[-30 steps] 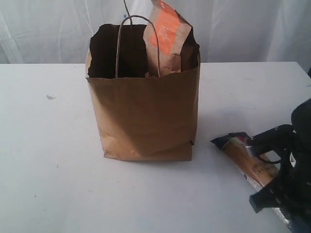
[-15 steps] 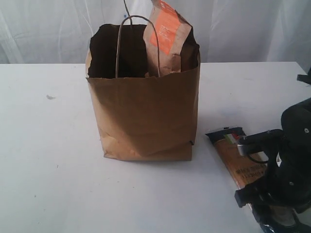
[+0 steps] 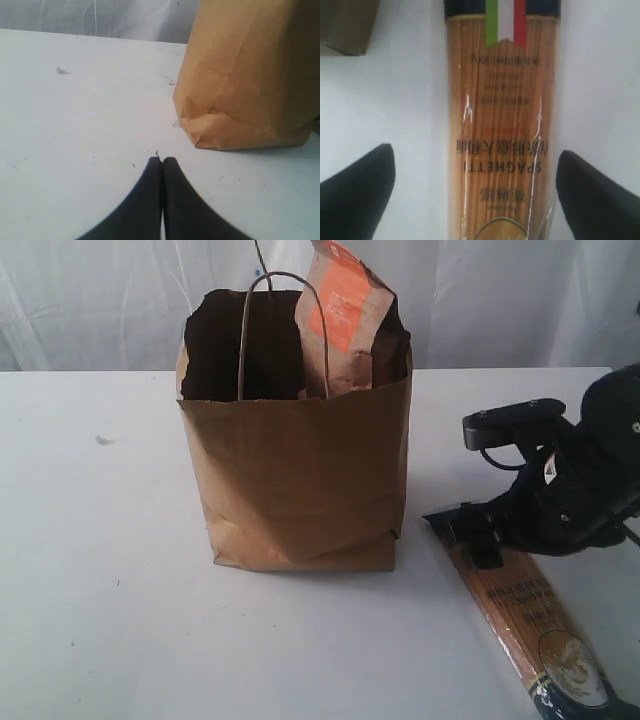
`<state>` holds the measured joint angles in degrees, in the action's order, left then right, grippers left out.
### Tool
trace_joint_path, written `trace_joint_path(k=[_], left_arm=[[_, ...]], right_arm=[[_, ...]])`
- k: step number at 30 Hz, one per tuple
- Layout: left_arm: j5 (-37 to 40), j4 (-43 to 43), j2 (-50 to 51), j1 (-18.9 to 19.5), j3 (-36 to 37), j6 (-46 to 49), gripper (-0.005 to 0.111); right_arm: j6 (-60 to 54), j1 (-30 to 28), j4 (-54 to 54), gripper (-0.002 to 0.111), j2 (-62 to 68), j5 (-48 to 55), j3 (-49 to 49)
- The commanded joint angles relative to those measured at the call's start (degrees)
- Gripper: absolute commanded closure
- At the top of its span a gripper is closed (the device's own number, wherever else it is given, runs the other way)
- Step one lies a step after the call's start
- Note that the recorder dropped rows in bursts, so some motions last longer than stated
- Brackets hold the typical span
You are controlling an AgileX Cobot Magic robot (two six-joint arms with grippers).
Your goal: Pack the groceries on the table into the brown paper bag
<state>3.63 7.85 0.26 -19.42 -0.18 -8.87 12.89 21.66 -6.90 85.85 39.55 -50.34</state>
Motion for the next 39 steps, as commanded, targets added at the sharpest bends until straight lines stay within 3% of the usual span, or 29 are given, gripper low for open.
trace_joint_path(k=[1,17,27,39], left_arm=[[-0.2,0.6,-0.3,0.0,0.2,-0.1,0.107],[-0.2,0.6,-0.3,0.0,0.2,-0.1,0.107],[-0.2,0.6,-0.3,0.0,0.2,-0.1,0.107],[-0.2,0.6,-0.3,0.0,0.2,-0.1,0.107]], right_arm=[[-1.6,-1.4,-0.6,0.027,2.5,-0.3,-2.7],[-13.4,-6.9,-0.2,0.027,15.4,-0.1,-12.2],[-24.4,-8.0,8.5,0.027,20.5,-0.9,-14.6],[-24.7,-8.0,8.8,0.027,24.5,-1.6,-15.6]])
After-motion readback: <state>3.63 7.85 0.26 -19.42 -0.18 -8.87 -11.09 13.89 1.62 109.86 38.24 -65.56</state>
